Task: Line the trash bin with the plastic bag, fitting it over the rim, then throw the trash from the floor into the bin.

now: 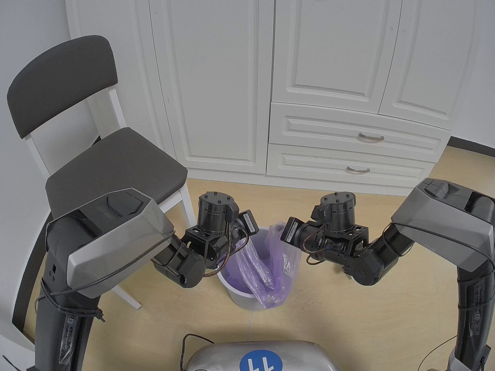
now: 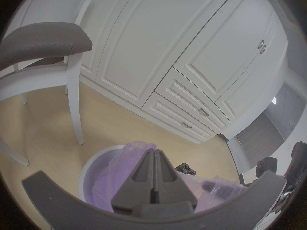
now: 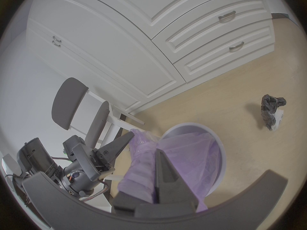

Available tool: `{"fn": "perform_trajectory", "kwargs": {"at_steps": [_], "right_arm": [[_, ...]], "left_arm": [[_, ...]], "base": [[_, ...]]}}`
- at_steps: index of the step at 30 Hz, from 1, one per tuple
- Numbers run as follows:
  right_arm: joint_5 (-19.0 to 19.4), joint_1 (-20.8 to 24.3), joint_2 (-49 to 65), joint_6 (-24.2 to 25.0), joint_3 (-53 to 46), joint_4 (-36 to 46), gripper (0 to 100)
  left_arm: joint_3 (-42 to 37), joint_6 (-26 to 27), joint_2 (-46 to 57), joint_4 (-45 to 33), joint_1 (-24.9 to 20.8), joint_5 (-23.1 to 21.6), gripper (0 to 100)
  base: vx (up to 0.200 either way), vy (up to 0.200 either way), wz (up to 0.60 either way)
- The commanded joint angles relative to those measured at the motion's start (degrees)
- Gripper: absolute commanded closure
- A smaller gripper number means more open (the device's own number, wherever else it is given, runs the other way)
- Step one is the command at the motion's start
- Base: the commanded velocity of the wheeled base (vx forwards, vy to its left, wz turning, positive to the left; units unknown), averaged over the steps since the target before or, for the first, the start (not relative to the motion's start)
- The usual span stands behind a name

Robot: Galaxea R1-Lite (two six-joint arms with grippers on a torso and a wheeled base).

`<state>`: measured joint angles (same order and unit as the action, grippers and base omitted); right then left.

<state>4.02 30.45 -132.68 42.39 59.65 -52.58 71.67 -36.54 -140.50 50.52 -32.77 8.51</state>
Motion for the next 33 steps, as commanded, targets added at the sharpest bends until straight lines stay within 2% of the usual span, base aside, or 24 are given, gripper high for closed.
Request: {"fn": "perform_trajectory", "kwargs": {"at_steps": [1,16,33], "right_arm": [[0.02,-0.04,-1.26,0.06,0.20,-0.07,100],[-0.07,-0.04,-6.10,-0.02,1.08,-2.00,100],[-0.33,-0.48,-4.08,-0.29,0.64,-1.74,100]], "left_arm": [[0.05,-0.03,-0.83,-0.07,0.16,0.02,100],[-0.92,0.06,-2.59,-0.07,0.69,0.02,100],[-2.32,0.94,-0.22,-0.16,2.01,0.10,100]], "base": [[0.000,0.000,0.00],[0.000,0.000,0.00],[0.000,0.000,0.00]]}}
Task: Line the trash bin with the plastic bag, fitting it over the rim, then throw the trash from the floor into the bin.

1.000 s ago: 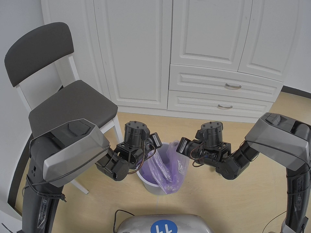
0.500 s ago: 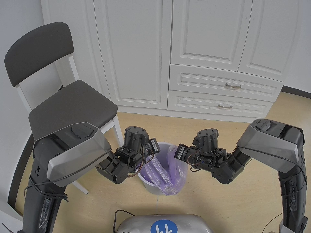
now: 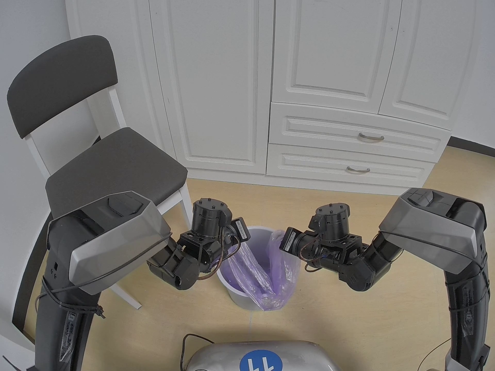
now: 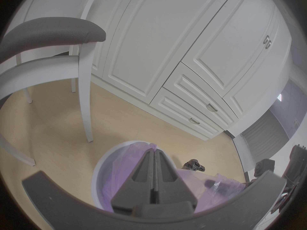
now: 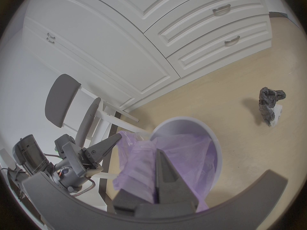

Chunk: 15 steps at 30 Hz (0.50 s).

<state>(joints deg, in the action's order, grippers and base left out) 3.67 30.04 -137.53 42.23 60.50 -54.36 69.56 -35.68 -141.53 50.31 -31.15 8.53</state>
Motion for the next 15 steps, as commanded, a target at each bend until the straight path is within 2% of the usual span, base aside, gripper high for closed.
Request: {"fn": "perform_trajectory", "kwargs": {"at_steps": [1,8,15], "right_arm": [[0.02,-0.33,0.95,-0.30,-0.30,0.13,100],[-0.07,-1.21,1.92,-1.01,-0.65,0.48,100],[-0.07,-1.91,2.97,-4.26,-1.88,0.74,100]], "left_arm": [[-0.48,0.35,1.26,-0.04,0.56,-0.01,100],[-2.59,3.69,3.28,-0.13,1.88,-0.01,100],[-3.91,6.15,3.81,-0.13,2.85,-0.01,100]], "base": [[0.000,0.000,0.00],[0.000,0.000,0.00],[0.000,0.000,0.00]]}}
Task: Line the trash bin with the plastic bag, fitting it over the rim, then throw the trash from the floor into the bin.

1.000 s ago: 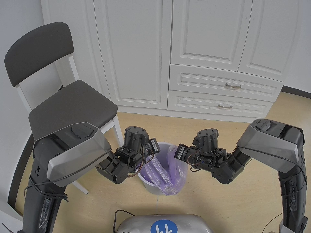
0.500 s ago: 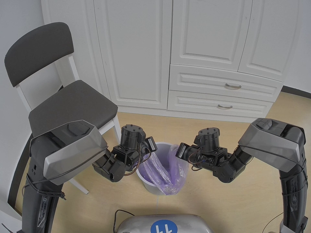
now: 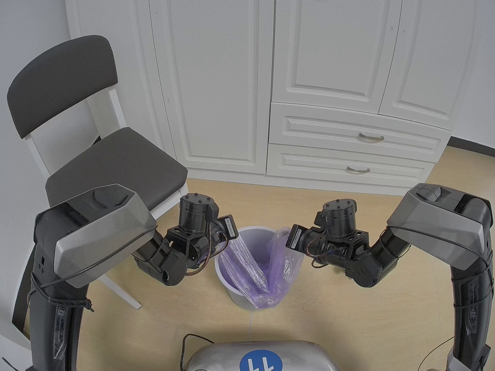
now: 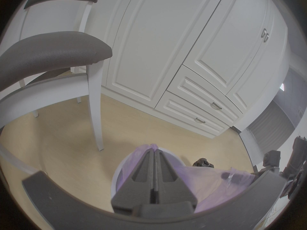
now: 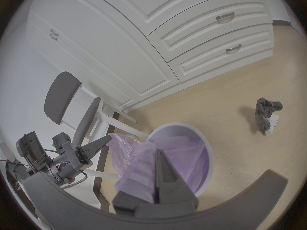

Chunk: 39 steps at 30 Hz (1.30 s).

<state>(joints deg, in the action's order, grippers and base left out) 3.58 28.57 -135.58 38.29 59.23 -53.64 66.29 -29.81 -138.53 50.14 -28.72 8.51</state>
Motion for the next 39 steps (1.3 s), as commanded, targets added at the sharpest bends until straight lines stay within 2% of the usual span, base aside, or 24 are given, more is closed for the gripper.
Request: {"fn": "perform_trajectory", "kwargs": {"at_steps": [1,11,14,20,23,27,28,29,30,34,39], "right_arm": [[0.02,-0.63,1.37,-0.76,-0.87,0.11,100],[-0.16,-2.73,4.01,-7.18,-1.31,6.35,100],[-3.06,-3.35,4.01,-9.73,-1.31,6.79,100],[-3.41,-4.23,4.80,-13.51,-2.28,7.94,100],[-3.76,-5.37,4.98,-16.49,-2.72,9.34,100],[-6.40,-6.78,4.80,-20.98,-3.69,9.52,100],[-7.19,-7.57,4.80,-23.44,-4.39,9.52,100],[-7.28,-7.66,4.80,-23.70,-4.48,9.43,100],[-7.63,-8.62,4.80,-26.60,-5.45,9.43,100],[-7.63,-10.65,4.80,-31.52,-7.38,9.52,100],[-7.54,-11.00,5.86,-33.37,-9.22,9.52,100]], "left_arm": [[-0.99,0.71,1.25,0.05,0.51,0.02,100],[-4.07,5.46,3.80,0.05,2.97,-0.51,100],[-4.42,7.48,4.06,0.05,4.64,-0.69,100],[-6.18,10.21,4.15,-0.04,5.08,-0.95,100],[-7.23,12.84,3.89,-1.36,5.52,-1.04,100],[-7.32,13.90,3.80,-3.65,6.31,-0.95,100],[-7.41,14.07,3.71,-4.00,6.57,-0.95,100],[-7.41,14.07,3.71,-4.00,6.57,-0.95,100],[-7.49,14.16,3.62,-4.26,6.75,-0.95,100],[-7.67,15.48,3.36,-4.35,7.10,-0.95,100],[-7.93,15.66,2.57,-4.26,6.92,-1.21,100]], "base": [[0.000,0.000,0.00],[0.000,0.000,0.00],[0.000,0.000,0.00],[0.000,0.000,0.00],[0.000,0.000,0.00],[0.000,0.000,0.00],[0.000,0.000,0.00],[0.000,0.000,0.00],[0.000,0.000,0.00],[0.000,0.000,0.00],[0.000,0.000,0.00]]}}
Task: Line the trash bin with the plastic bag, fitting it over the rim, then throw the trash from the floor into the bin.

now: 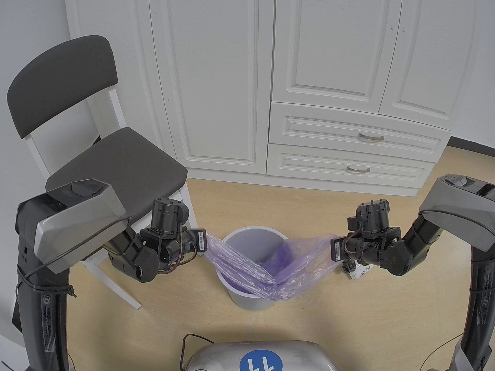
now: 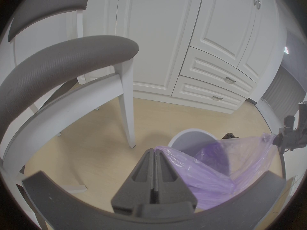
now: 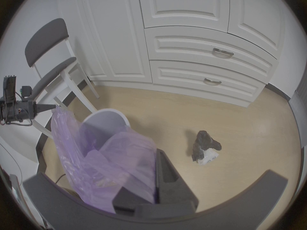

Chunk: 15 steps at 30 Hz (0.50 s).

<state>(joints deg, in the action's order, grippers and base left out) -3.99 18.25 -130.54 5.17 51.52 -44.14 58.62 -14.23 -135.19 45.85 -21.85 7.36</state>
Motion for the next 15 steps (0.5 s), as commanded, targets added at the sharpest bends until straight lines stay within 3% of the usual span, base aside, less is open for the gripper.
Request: {"fn": "perform_trajectory", "kwargs": {"at_steps": [1,15], "right_arm": [[0.03,-0.58,0.81,-0.25,-1.86,0.02,100],[0.73,-0.85,1.95,-0.16,-3.44,0.11,100]], "left_arm": [[-0.27,0.16,-0.77,0.03,0.05,-0.07,100],[-3.43,0.69,3.18,1.00,0.66,-3.41,100]], "base": [[0.000,0.000,0.00],[0.000,0.000,0.00]]}}
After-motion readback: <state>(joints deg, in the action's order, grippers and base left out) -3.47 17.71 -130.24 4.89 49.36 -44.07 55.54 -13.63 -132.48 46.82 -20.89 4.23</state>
